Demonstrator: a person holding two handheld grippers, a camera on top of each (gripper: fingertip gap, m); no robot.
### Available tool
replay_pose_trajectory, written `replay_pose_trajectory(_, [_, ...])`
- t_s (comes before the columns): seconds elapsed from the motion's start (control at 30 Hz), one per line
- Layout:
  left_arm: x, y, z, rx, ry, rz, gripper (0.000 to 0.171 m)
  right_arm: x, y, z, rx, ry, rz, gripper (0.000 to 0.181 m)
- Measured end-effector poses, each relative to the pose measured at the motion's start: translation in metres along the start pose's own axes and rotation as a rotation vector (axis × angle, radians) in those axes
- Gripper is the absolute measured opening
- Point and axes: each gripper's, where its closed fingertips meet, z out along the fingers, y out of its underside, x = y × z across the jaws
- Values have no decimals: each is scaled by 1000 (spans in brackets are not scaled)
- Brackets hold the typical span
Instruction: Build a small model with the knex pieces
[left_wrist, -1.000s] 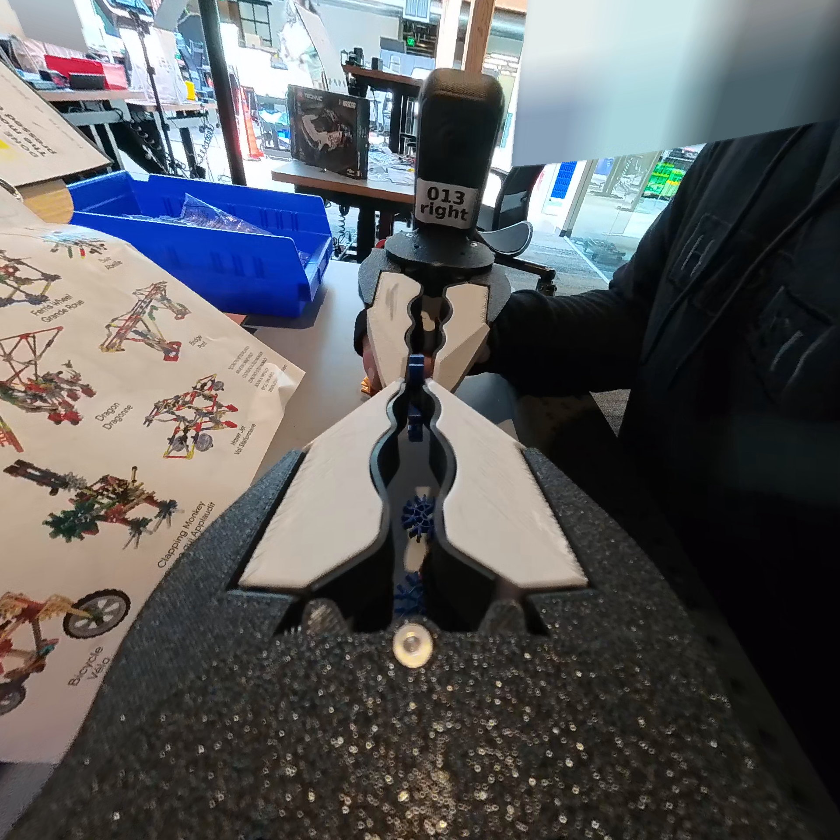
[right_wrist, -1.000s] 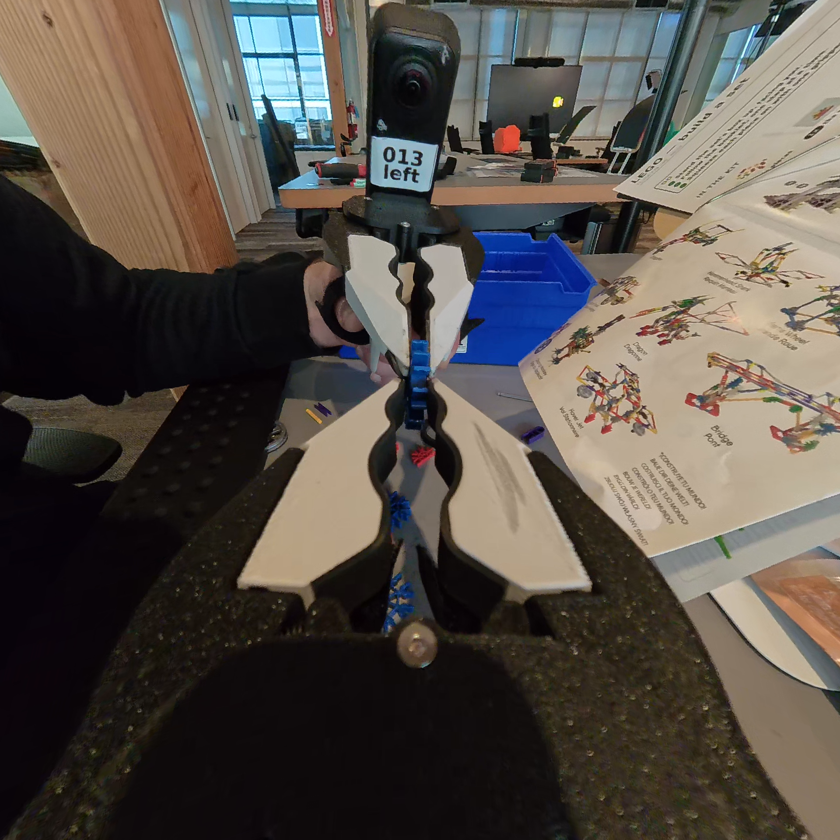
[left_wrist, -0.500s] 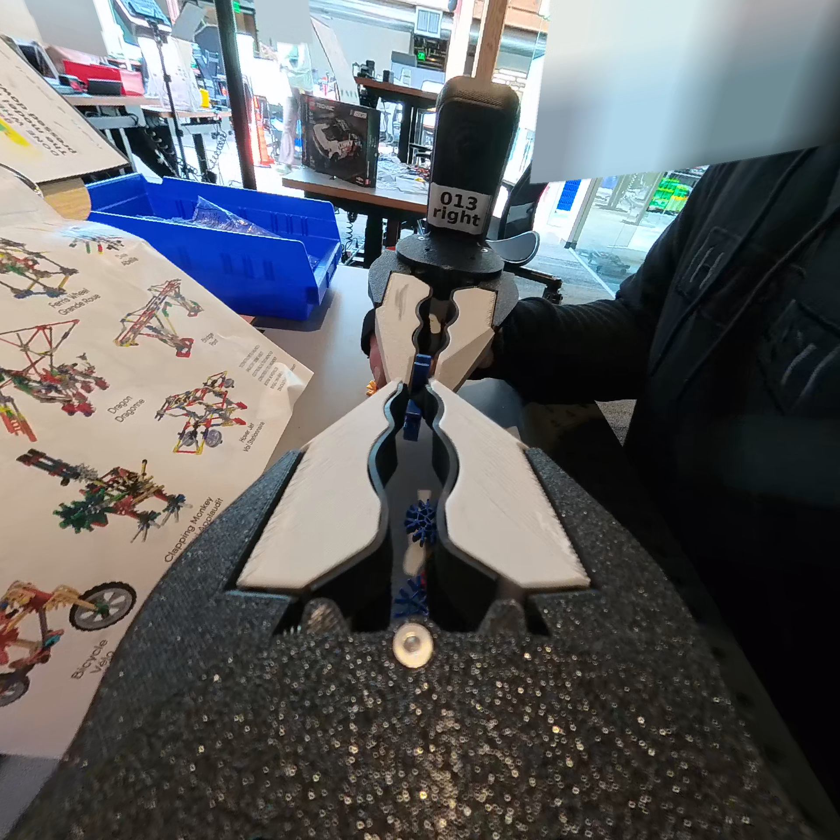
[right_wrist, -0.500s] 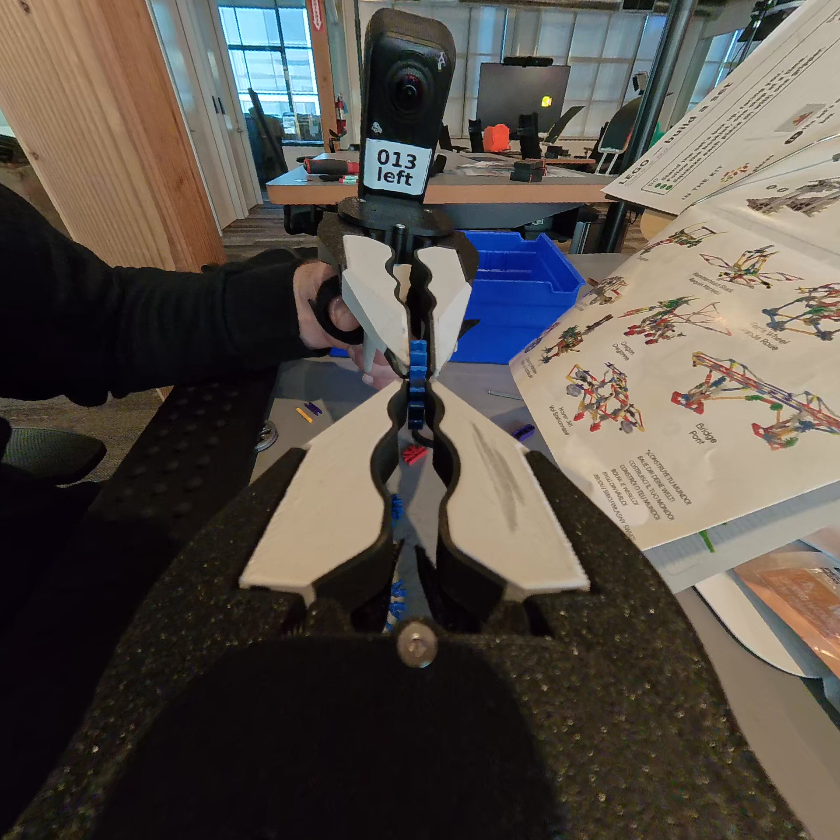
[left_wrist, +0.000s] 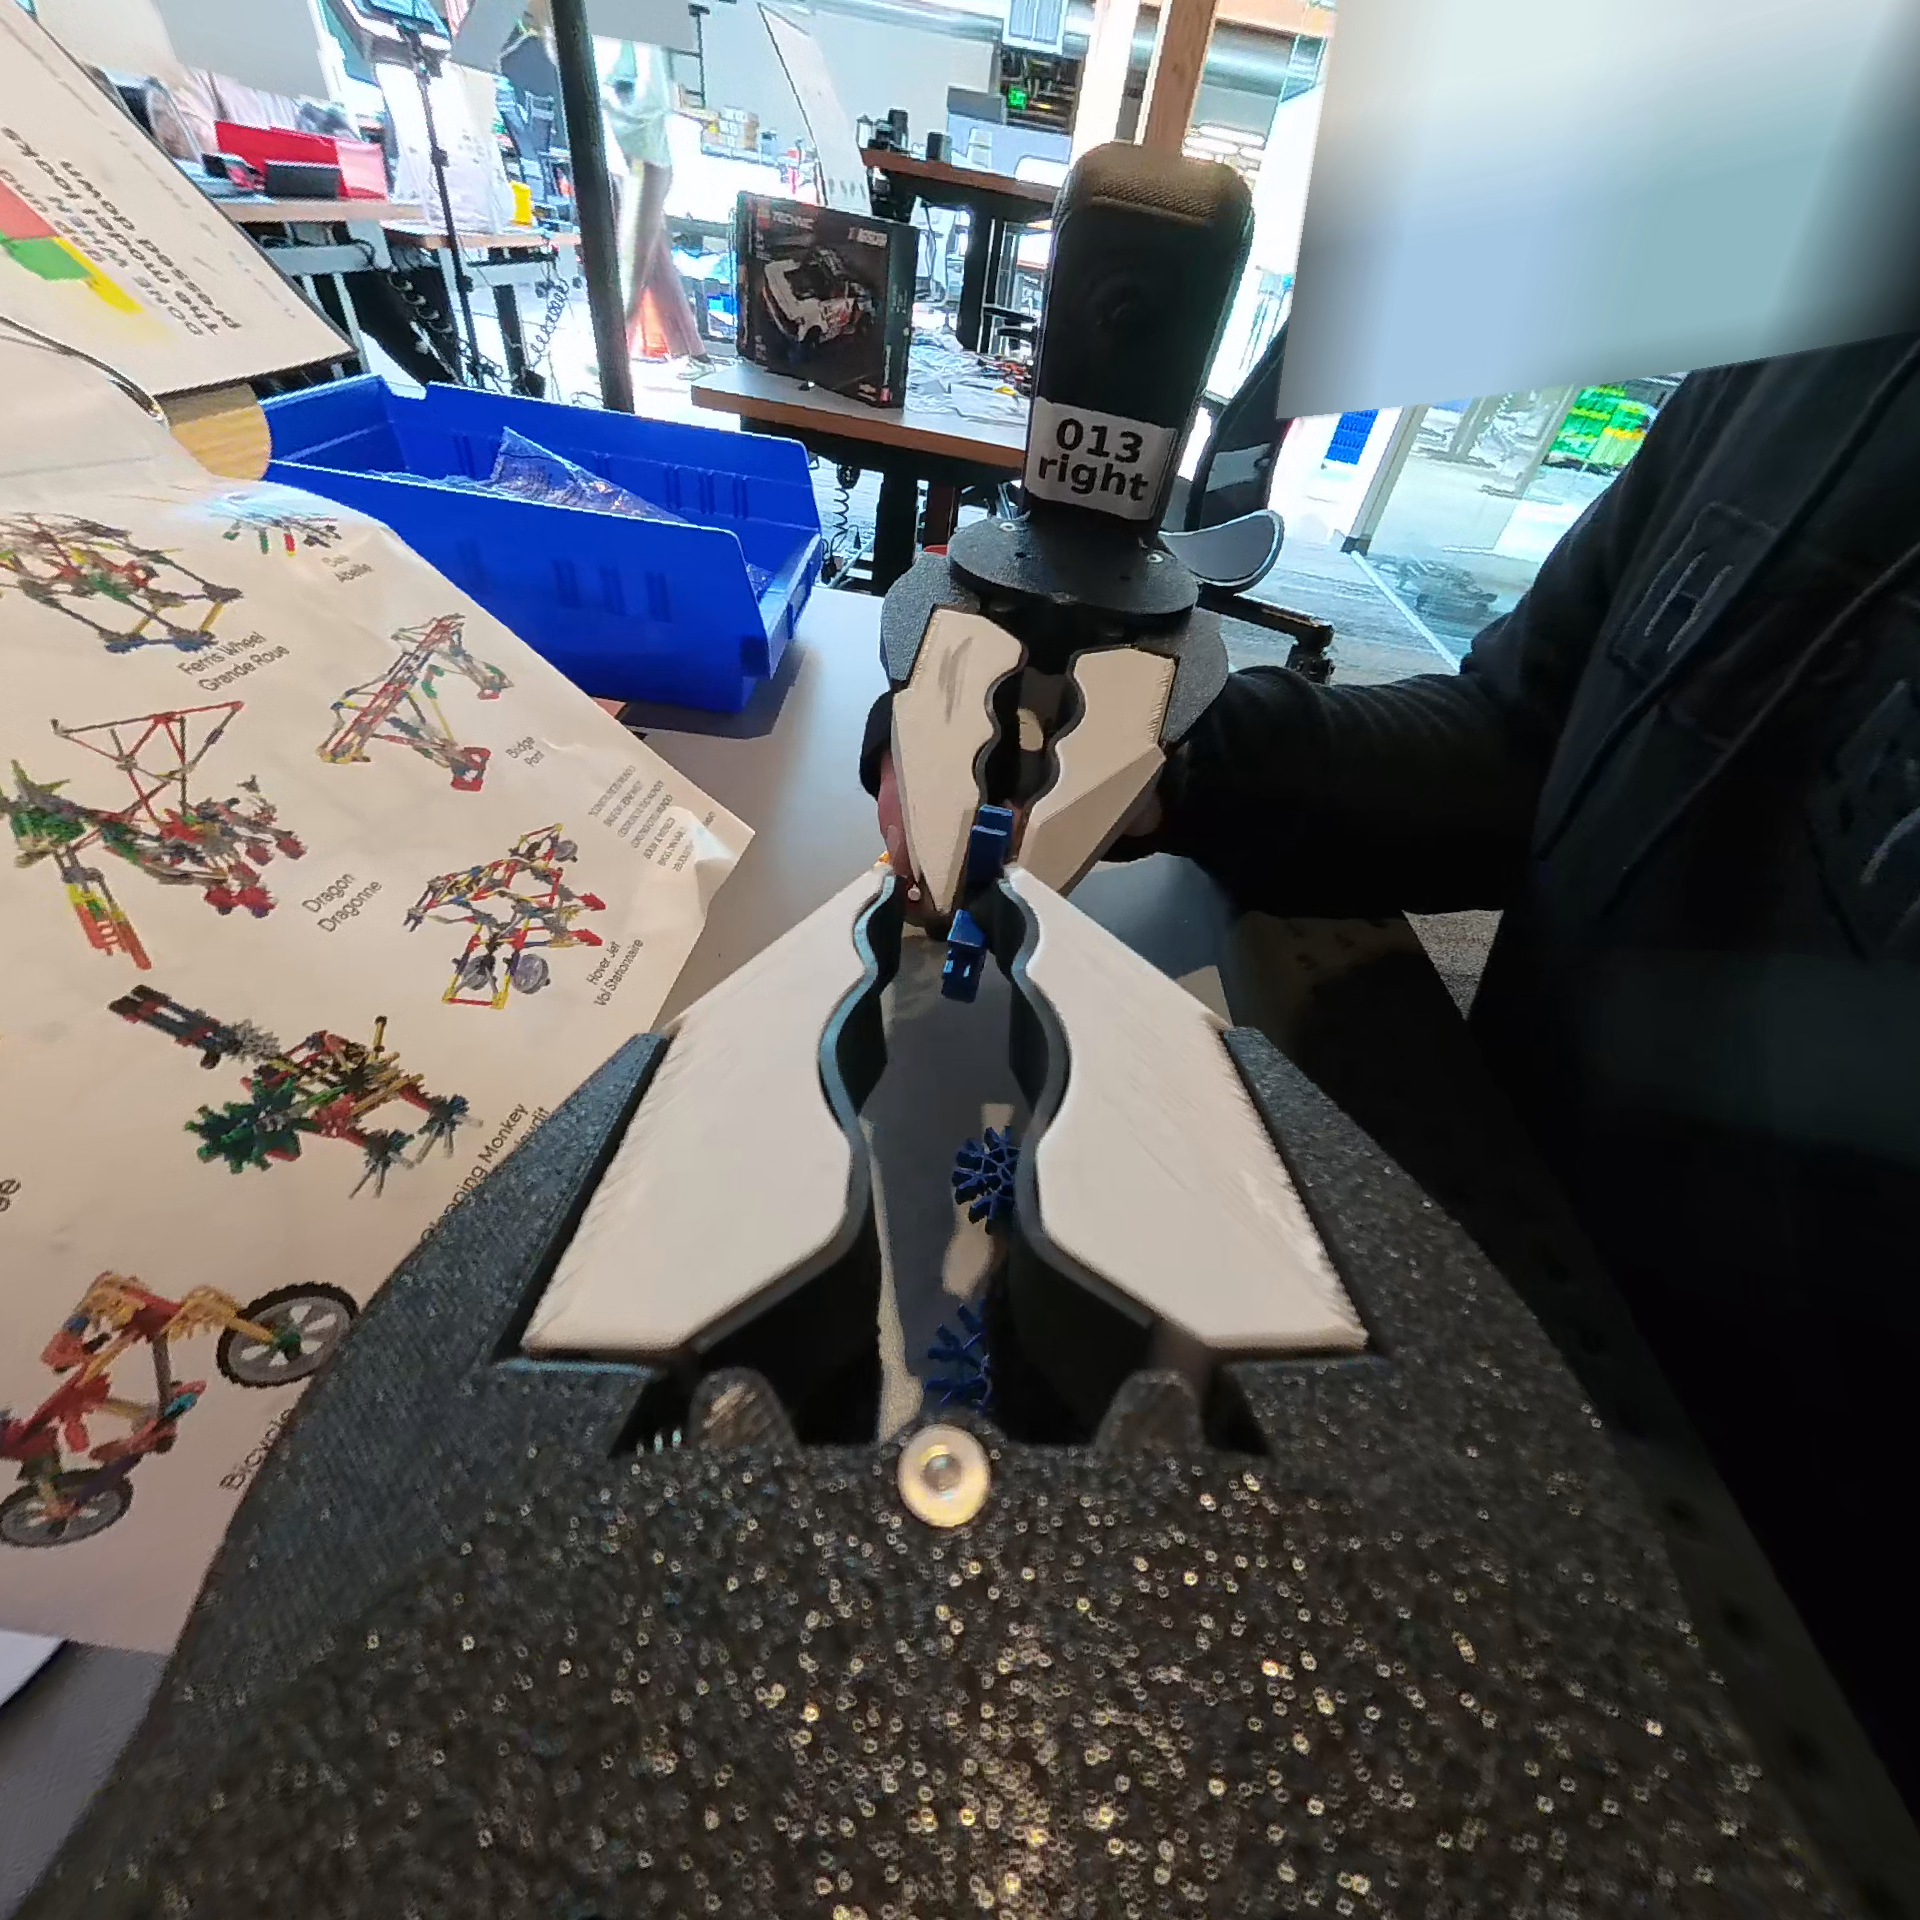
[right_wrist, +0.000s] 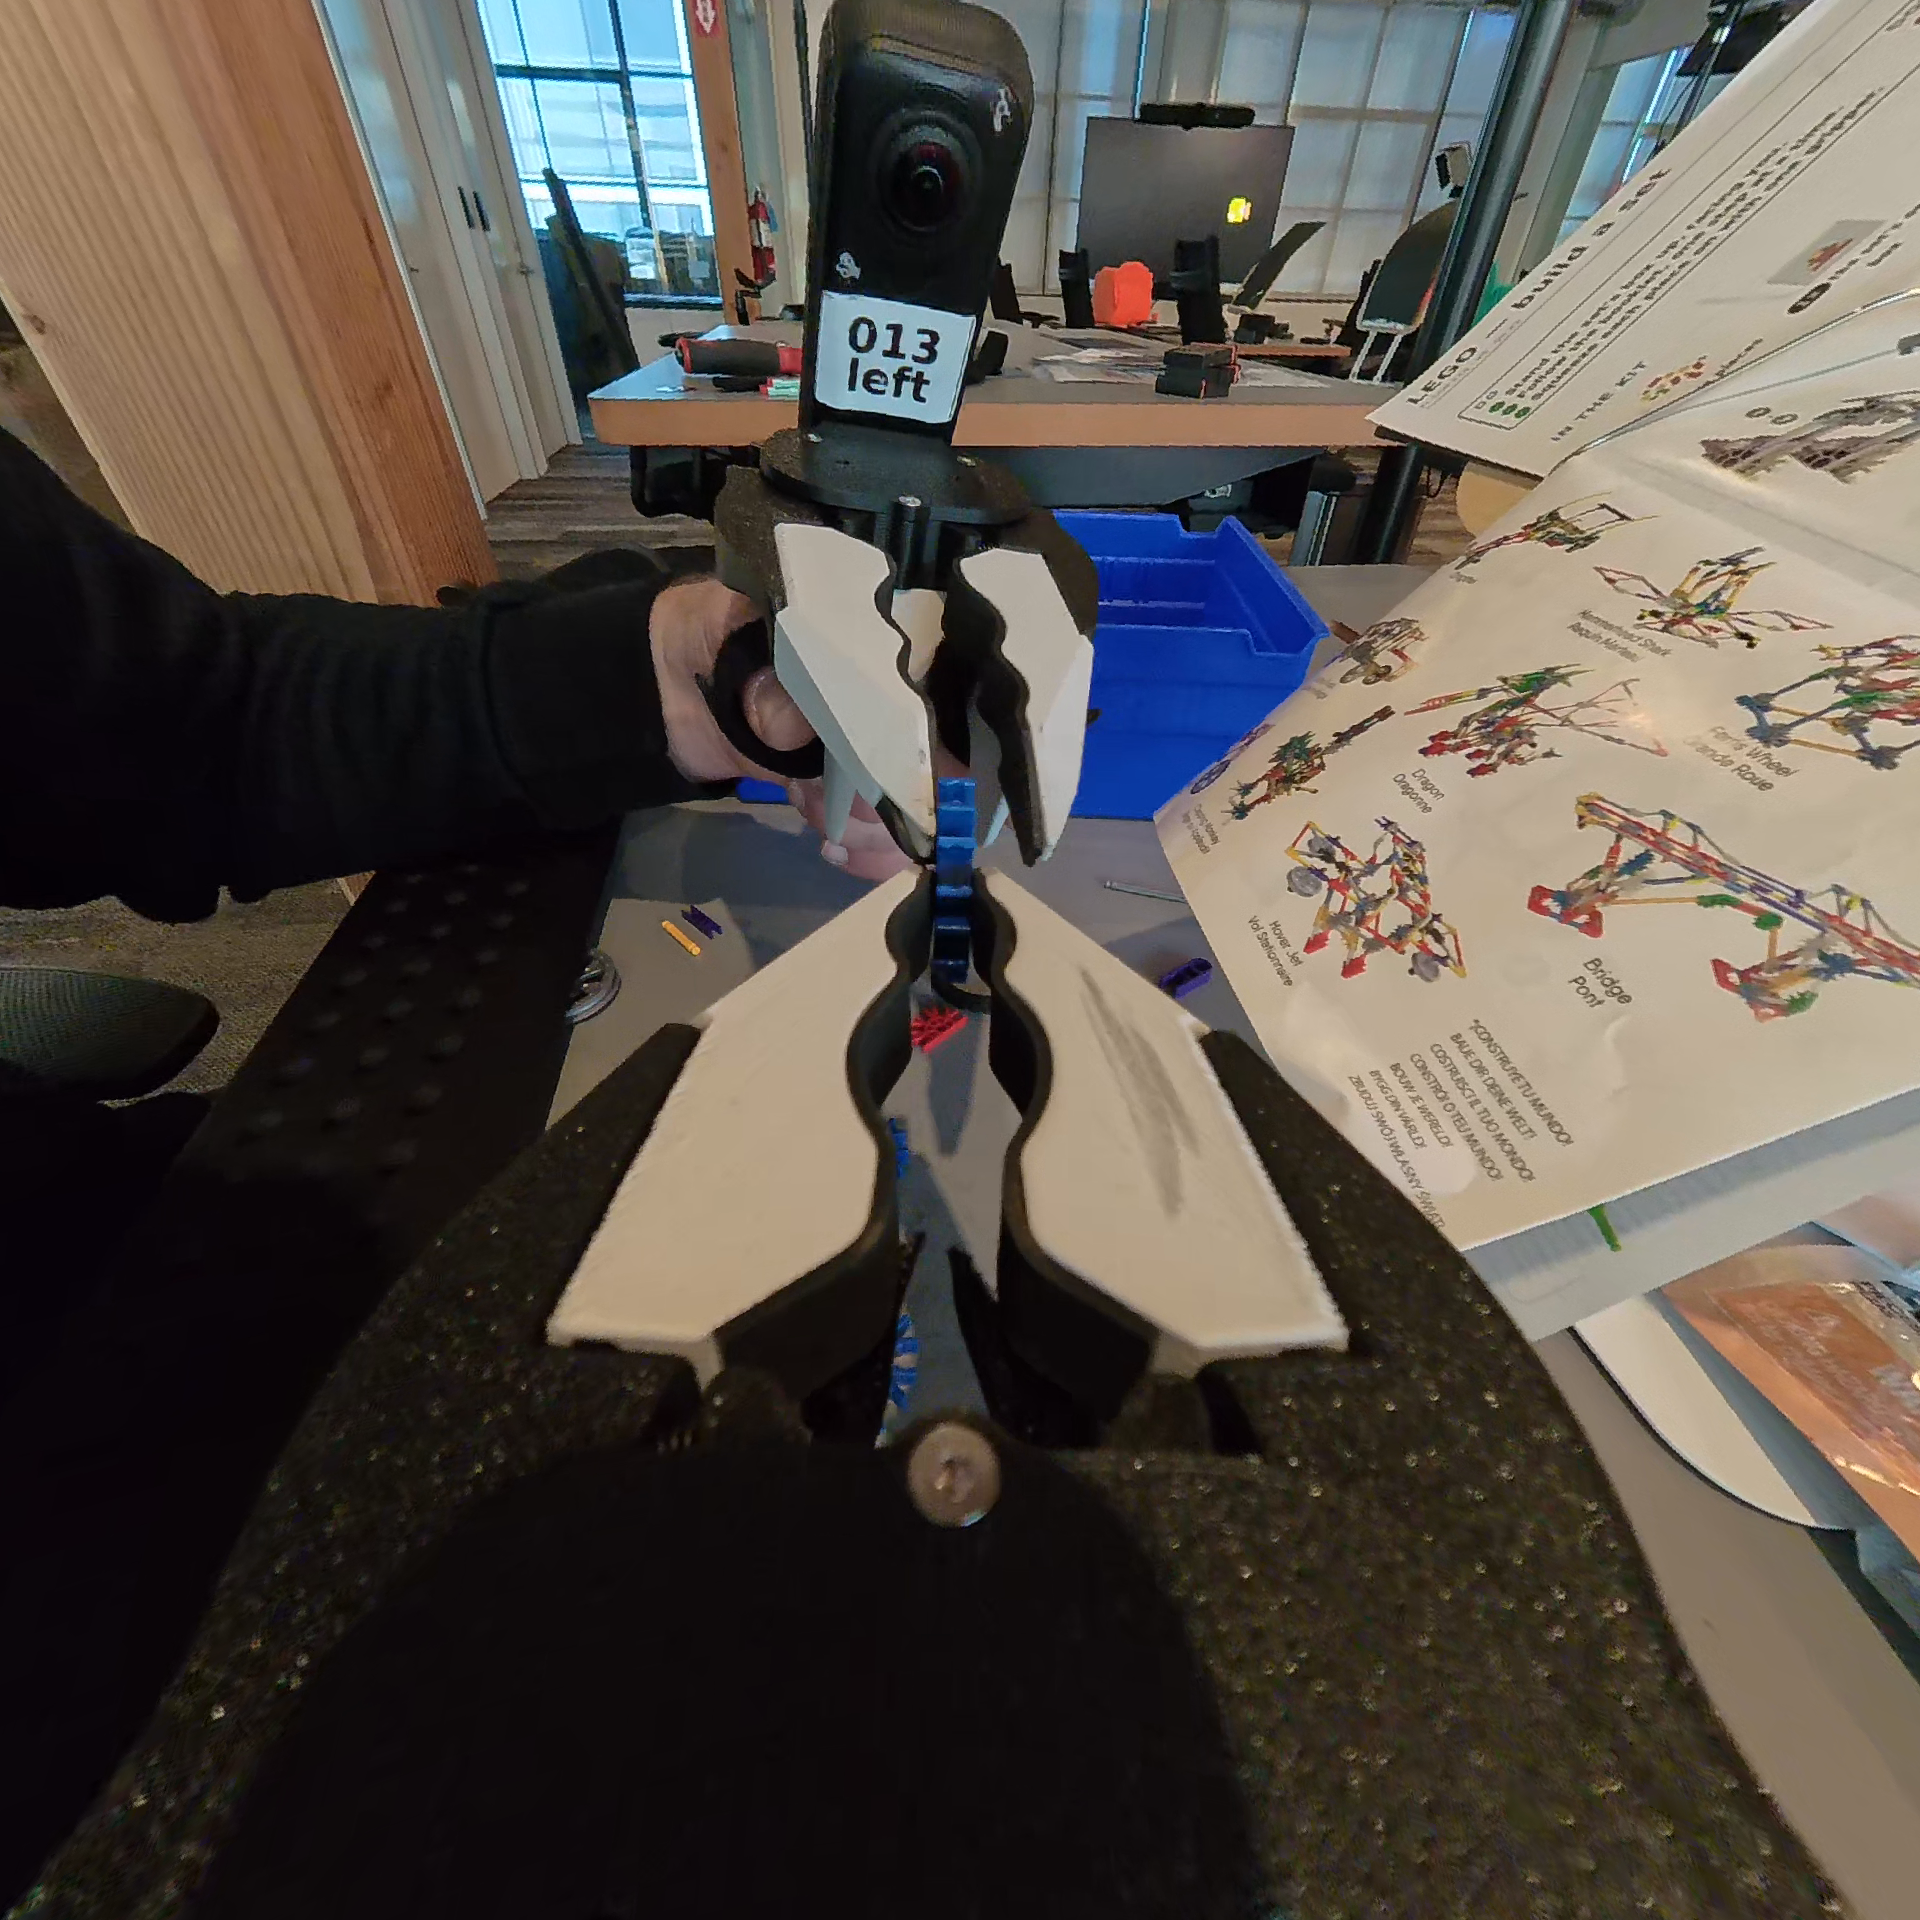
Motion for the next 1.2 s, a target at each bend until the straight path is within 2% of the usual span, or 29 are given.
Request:
replay_pose_trajectory(0.57, [0, -2, -2, 5, -10, 27, 19, -2, -1, 0, 3, -12, 6, 5])
replay_pose_trajectory(0.97, [-15, 0, 0, -50, -184, 197, 22, 11, 3, 0, -9, 53, 11, 6])
replay_pose_trajectory(1.2, [-16, 3, 1, -93, -229, 258, 22, 14, 7, 2, -28, 74, -6, 5])
